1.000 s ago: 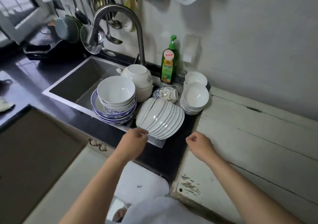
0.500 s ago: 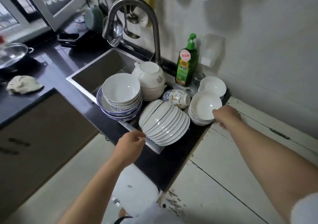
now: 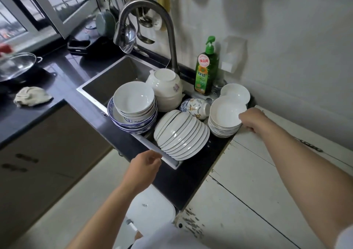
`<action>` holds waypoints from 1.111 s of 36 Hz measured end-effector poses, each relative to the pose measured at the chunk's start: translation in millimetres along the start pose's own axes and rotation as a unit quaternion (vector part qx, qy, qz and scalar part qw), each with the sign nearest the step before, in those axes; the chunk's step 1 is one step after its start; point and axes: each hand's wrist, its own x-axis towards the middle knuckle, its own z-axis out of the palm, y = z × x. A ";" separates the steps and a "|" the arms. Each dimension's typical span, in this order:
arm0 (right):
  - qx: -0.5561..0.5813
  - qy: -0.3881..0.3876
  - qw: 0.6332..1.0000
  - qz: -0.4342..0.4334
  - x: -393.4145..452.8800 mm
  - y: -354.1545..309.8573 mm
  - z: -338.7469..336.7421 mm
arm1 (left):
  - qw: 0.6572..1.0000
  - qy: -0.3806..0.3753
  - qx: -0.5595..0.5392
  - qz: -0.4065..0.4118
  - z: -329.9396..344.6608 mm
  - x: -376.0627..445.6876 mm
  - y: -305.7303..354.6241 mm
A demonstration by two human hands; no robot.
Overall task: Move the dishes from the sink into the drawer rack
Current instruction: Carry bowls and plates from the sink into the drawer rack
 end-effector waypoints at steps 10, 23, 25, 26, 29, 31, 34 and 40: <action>0.217 -0.193 0.957 -0.009 -155.6 6.4 70.2 | 0.841 -0.175 -0.499 -0.109 28.7 -43.5 13.2; 0.219 -0.258 0.941 -0.004 -184.4 15.8 107.0 | 0.831 0.074 -0.479 -0.273 40.4 -43.8 -38.0; 0.275 -0.112 0.954 0.038 -133.9 13.7 85.6 | 0.814 0.082 -0.503 -0.278 40.2 -46.5 -41.8; 0.283 -0.051 0.956 0.053 -109.8 11.8 74.5 | 0.811 0.086 -0.507 -0.279 39.5 -47.9 -43.4; 0.283 0.031 0.954 0.089 -48.8 11.8 49.1 | 0.803 0.094 -0.517 -0.281 39.3 -50.2 -45.5; 0.263 0.034 0.959 0.098 -20.0 13.1 45.5 | 0.792 0.097 -0.531 -0.285 38.9 -52.2 -44.1; 0.214 0.000 0.972 0.098 0.2 14.6 51.2 | 0.792 0.088 -0.535 -0.281 38.7 -53.8 -40.4; 0.164 0.015 0.983 0.086 42.0 33.3 71.6 | 0.788 0.082 -0.543 -0.276 34.3 -52.9 -41.9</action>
